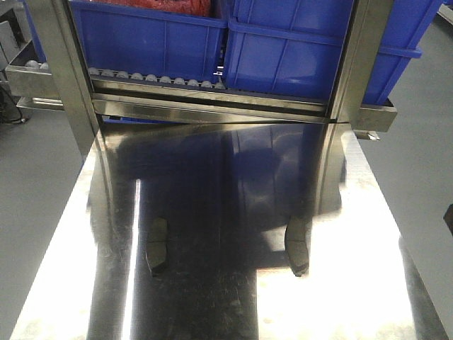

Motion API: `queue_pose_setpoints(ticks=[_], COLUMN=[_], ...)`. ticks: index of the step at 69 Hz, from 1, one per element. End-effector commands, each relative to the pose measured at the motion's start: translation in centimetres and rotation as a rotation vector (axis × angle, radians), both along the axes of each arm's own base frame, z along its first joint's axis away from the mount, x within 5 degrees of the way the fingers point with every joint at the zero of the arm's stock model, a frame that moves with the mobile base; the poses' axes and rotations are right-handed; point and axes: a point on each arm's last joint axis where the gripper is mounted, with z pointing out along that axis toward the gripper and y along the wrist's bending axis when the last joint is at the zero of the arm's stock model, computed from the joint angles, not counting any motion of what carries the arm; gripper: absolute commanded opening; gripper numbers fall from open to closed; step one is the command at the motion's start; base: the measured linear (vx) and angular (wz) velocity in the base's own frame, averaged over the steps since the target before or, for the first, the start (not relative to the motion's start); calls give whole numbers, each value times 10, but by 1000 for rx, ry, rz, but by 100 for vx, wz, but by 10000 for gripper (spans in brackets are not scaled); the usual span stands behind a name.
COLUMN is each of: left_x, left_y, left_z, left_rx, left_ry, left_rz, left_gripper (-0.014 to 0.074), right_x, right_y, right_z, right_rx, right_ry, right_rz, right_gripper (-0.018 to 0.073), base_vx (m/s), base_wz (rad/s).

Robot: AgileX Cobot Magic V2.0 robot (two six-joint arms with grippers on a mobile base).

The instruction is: Move and align brake pads A on conveyor

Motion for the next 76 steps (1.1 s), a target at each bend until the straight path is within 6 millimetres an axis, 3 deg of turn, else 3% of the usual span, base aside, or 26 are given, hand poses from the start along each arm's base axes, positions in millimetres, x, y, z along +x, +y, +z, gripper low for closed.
queue_pose_setpoints(ticks=[1,27,40,68,76], left_x=[2,2,2,3,3], left_y=[-1,-1,4,2,2], left_z=[15,15,16,18,31], left_rx=[-13,-8,183,80,17], left_ry=[-89,-91,-105,-124,-146], left_rz=[-4,-4,3,11,24], left_gripper=[471,471,471,471,471], right_x=[2,2,2,2,2], right_y=[0,0,0,0,0], right_z=[15,15,15,15,15], right_rx=[8,8,7,7,7], right_ry=[-91,-91,-90,-90,-90], right_rz=[-3,-3,-3,-3,-3], right_gripper=[505,505,505,505,505], base_vx=[0,0,0,0,0], base_wz=[0,0,0,0,0])
